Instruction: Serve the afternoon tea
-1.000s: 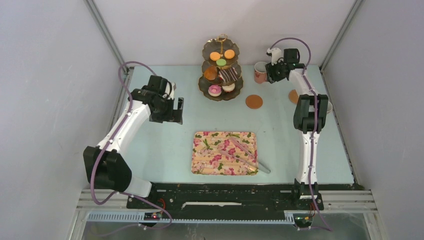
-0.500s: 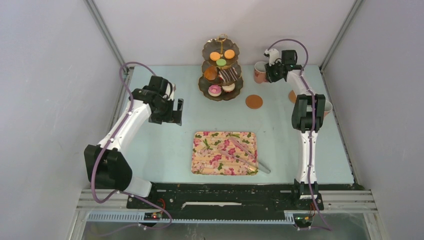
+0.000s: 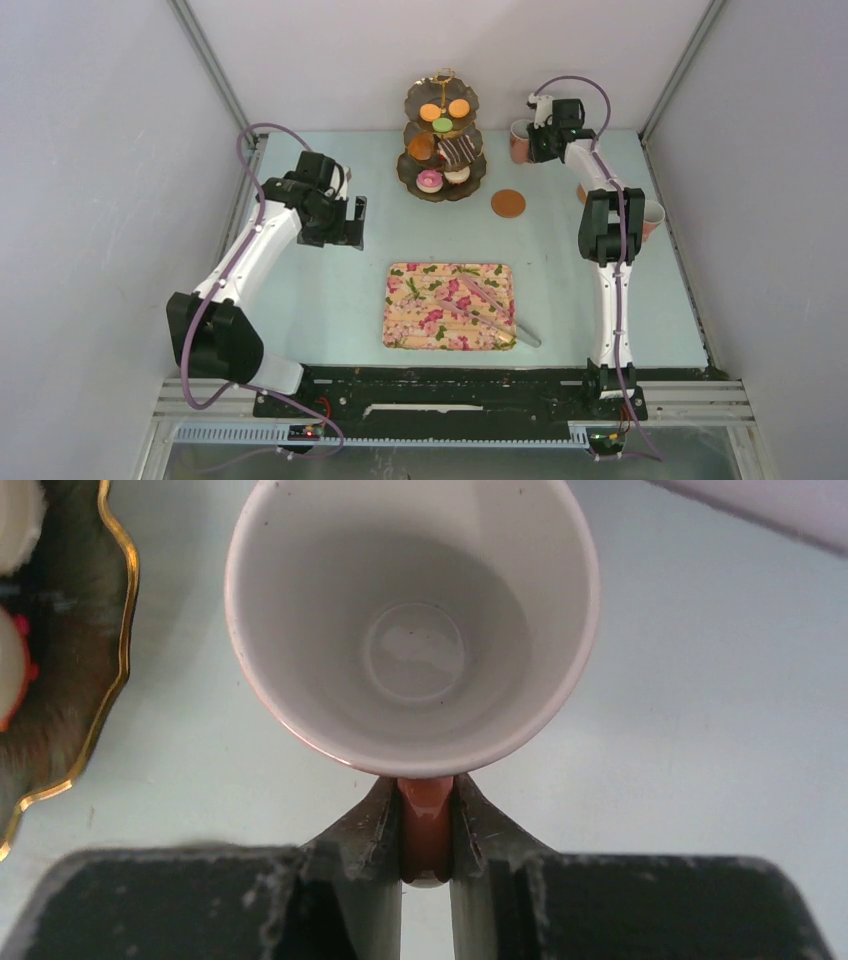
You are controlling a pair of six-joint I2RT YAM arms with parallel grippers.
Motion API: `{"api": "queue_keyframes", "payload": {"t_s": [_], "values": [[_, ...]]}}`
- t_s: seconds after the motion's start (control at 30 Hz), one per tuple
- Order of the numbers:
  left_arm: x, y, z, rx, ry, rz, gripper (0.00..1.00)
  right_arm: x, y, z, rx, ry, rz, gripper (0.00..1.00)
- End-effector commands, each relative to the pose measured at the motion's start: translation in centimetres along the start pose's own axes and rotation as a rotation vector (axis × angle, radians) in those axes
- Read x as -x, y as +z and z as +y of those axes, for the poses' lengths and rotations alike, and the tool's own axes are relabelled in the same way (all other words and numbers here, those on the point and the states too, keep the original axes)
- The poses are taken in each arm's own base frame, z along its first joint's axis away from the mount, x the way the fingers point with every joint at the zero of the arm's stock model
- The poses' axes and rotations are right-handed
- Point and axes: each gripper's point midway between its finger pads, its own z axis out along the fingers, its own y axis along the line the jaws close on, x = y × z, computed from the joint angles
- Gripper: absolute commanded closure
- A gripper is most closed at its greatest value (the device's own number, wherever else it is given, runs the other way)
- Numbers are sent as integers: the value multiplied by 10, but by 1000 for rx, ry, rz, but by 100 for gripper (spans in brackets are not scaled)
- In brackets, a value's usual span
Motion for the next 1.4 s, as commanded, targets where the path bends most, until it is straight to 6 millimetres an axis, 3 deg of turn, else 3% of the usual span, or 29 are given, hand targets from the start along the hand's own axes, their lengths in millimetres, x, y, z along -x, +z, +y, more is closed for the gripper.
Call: {"api": "queue_keyframes", "payload": {"t_s": [0.0, 0.1, 0.23, 0.4, 0.53, 0.93, 1.37], "values": [[12, -15, -10, -53, 16, -96, 2, 88, -76, -15, -290, 255, -179, 100], [14, -14, -13, -78, 29, -121, 2, 84, -105, -2, -397, 443, -183, 100], [16, -16, -16, -98, 44, -148, 2, 70, -126, 36, -463, 421, -193, 100], [13, -19, -18, -113, 44, -176, 2, 31, -134, 79, -504, 345, -134, 100], [11, -19, -19, -115, 47, -177, 2, 17, -131, 104, -476, 349, -151, 100], [9, -19, -20, -120, 53, -175, 2, -16, -110, 121, -444, 340, -99, 100], [7, -17, -20, -120, 53, -165, 2, -37, -111, 129, -438, 336, -74, 100]]}}
